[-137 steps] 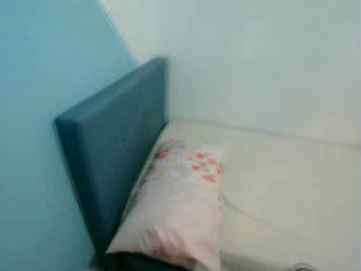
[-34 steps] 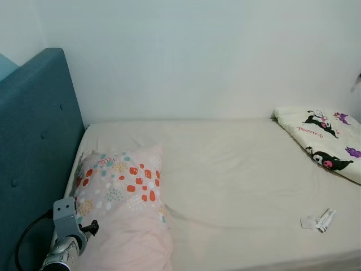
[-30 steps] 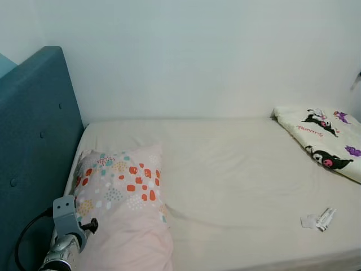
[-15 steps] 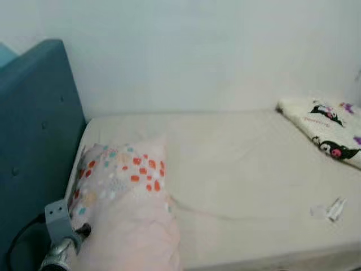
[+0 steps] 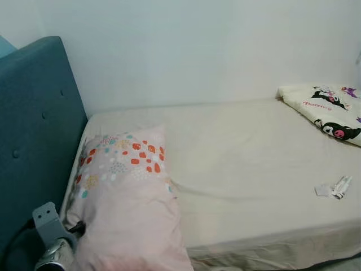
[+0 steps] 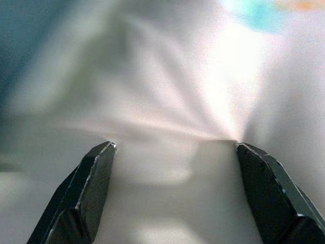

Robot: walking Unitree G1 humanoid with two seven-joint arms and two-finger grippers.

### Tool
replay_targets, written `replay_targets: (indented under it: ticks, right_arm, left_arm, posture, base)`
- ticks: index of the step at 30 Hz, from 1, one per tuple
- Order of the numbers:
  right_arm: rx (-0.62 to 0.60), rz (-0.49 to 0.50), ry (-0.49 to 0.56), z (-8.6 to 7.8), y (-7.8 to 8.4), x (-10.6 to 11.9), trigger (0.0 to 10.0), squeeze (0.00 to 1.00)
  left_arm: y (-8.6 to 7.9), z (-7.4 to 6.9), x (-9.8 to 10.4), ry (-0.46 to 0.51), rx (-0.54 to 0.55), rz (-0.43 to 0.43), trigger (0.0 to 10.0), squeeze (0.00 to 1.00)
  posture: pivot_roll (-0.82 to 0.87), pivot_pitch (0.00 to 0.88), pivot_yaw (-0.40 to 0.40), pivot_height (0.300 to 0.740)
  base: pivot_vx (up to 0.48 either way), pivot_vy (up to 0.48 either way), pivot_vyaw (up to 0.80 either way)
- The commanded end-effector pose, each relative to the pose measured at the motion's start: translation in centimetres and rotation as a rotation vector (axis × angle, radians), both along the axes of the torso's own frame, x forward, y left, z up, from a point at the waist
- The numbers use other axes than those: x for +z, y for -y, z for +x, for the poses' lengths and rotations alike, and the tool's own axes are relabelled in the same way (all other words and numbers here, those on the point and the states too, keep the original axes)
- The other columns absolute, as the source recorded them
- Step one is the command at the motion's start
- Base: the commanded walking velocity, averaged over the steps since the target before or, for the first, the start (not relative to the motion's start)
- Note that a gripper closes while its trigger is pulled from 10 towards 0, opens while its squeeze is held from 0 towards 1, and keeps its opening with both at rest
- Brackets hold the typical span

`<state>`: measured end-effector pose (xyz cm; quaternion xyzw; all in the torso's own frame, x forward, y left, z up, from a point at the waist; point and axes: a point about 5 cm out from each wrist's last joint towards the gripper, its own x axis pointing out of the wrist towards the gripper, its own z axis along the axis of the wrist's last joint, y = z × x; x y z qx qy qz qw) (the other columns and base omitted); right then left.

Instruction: Clean up the room

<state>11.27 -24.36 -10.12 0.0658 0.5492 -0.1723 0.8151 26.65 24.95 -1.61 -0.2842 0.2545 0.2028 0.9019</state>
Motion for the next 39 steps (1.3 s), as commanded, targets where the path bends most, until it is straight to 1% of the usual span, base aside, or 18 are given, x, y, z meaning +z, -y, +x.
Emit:
replay_targets:
  ticks: [1, 7, 11, 13, 14, 16, 17, 20, 21, 22, 24, 25, 30, 31, 35, 37, 38, 39]
  right_arm:
    - [-0.003, 0.007, 0.015, 0.2, -0.3, 0.0, 10.0, 0.0]
    - [-0.003, 0.009, 0.006, -0.3, -0.3, -0.2, 10.0, 0.0]
    - [0.001, 0.008, 0.002, -0.6, -0.2, -0.2, 10.0, 0.0]
    - [0.004, 0.005, -0.005, -1.0, 0.0, -0.2, 10.0, 0.0]
    - [0.004, 0.005, -0.005, -1.0, 0.0, -0.2, 10.0, 0.0]
    - [0.002, -0.001, -0.012, -1.4, 0.3, -0.2, 10.0, 0.0]
    - [0.002, -0.001, -0.012, -1.4, 0.3, -0.2, 10.0, 0.0]
    - [-0.001, -0.006, -0.021, -2.0, 0.6, -0.3, 10.0, 0.0]
    - [-0.001, -0.006, -0.021, -2.0, 0.6, -0.3, 10.0, 0.0]
    - [-0.001, -0.006, -0.024, -2.2, 0.7, -0.3, 10.0, 0.0]
    - [0.0, -0.006, -0.031, -2.6, 0.7, -0.4, 10.0, 0.0]
    - [0.005, -0.005, -0.038, -2.8, 0.7, -0.4, 10.0, 0.0]
    - [0.015, -0.005, -0.054, -3.3, 0.7, -0.5, 10.0, 0.0]
    - [0.018, -0.004, -0.059, -3.5, 0.6, -0.6, 10.0, 0.0]
    - [0.022, -0.003, -0.059, -3.4, 0.5, -0.6, 10.0, 0.0]
    - [0.027, -0.005, -0.058, -3.3, 0.5, -0.6, 10.0, 0.0]
    - [0.027, -0.005, -0.058, -3.3, 0.5, -0.6, 10.0, 0.0]
    - [0.029, -0.005, -0.058, -3.3, 0.5, -0.6, 10.0, 0.0]
  left_arm:
    - [1.4, 0.9, 0.4, 0.089, -0.031, -0.133, 10.0, 0.0]
    - [2.5, 1.3, 0.9, 0.226, -0.076, -0.264, 10.0, 0.0]
    - [2.9, 1.2, 0.8, 0.239, -0.129, -0.275, 10.0, 0.0]
    - [3.4, 1.1, 0.6, 0.229, -0.217, -0.243, 10.0, 0.0]
    - [3.4, 1.1, 0.6, 0.229, -0.217, -0.243, 10.0, 0.0]
    - [3.9, 1.1, 0.6, 0.204, -0.308, -0.177, 10.0, 0.0]
    - [3.9, 1.1, 0.6, 0.204, -0.308, -0.177, 10.0, 0.0]
    - [3.8, 1.6, 1.1, 0.168, -0.415, 0.042, 10.0, 0.0]
    - [3.8, 1.6, 1.1, 0.168, -0.415, 0.042, 10.0, 0.0]
    - [3.2, 2.1, 1.6, 0.155, -0.427, 0.163, 10.0, 0.0]
    - [2.3, 3.0, 2.8, 0.15, -0.414, 0.319, 10.0, 0.0]
    - [1.8, 3.5, 3.5, 0.165, -0.392, 0.357, 10.0, 0.0]
    - [1.8, 4.4, 4.6, 0.201, -0.411, 0.402, 10.0, 0.0]
    - [2.9, 4.4, 4.3, 0.209, -0.473, 0.387, 10.0, 0.0]
    - [4.3, 3.7, 3.2, 0.192, -0.516, 0.329, 10.0, 0.0]
    - [6.3, 2.5, 1.5, 0.152, -0.58, 0.249, 10.0, 0.0]
    - [6.3, 2.5, 1.5, 0.152, -0.58, 0.249, 10.0, 0.0]
    - [7.3, 1.8, 0.7, 0.119, -0.62, 0.25, 10.0, 0.0]
  posture:
    - [-0.01, 0.0, -0.023, 0.621]
    - [-0.04, 0.015, -0.017, 0.621]
    - [-0.05, 0.024, -0.016, 0.621]
    - [-0.06, 0.035, -0.015, 0.621]
    - [-0.06, 0.035, -0.015, 0.621]
    - [-0.06, 0.051, -0.013, 0.621]
    - [-0.06, 0.051, -0.013, 0.621]
    - [-0.07, 0.075, -0.012, 0.621]
    - [-0.07, 0.075, -0.012, 0.621]
    - [-0.07, 0.084, -0.013, 0.621]
    - [-0.07, 0.097, -0.018, 0.621]
    - [-0.07, 0.103, -0.02, 0.621]
    - [-0.05, 0.129, -0.023, 0.621]
    - [-0.05, 0.134, -0.021, 0.621]
    - [-0.05, 0.136, -0.019, 0.621]
    - [-0.05, 0.138, -0.015, 0.621]
    - [-0.05, 0.138, -0.015, 0.621]
    - [-0.05, 0.138, -0.015, 0.621]
  base:
    - [0.0, 0.0, 0.0]
    - [0.0, 0.0, 0.0]
    - [0.0, 0.0, 0.0]
    - [0.0, 0.0, 0.0]
    - [0.0, 0.0, 0.0]
    - [0.0, 0.0, 0.0]
    - [0.0, 0.0, 0.0]
    - [0.0, 0.0, 0.0]
    - [0.0, 0.0, 0.0]
    - [0.0, 0.0, 0.0]
    - [0.0, 0.0, 0.0]
    - [0.0, 0.0, 0.0]
    - [0.0, 0.0, 0.0]
    - [0.0, 0.0, 0.0]
    - [0.0, 0.0, 0.0]
    - [0.0, 0.0, 0.0]
    - [0.0, 0.0, 0.0]
    - [0.0, 0.0, 0.0]
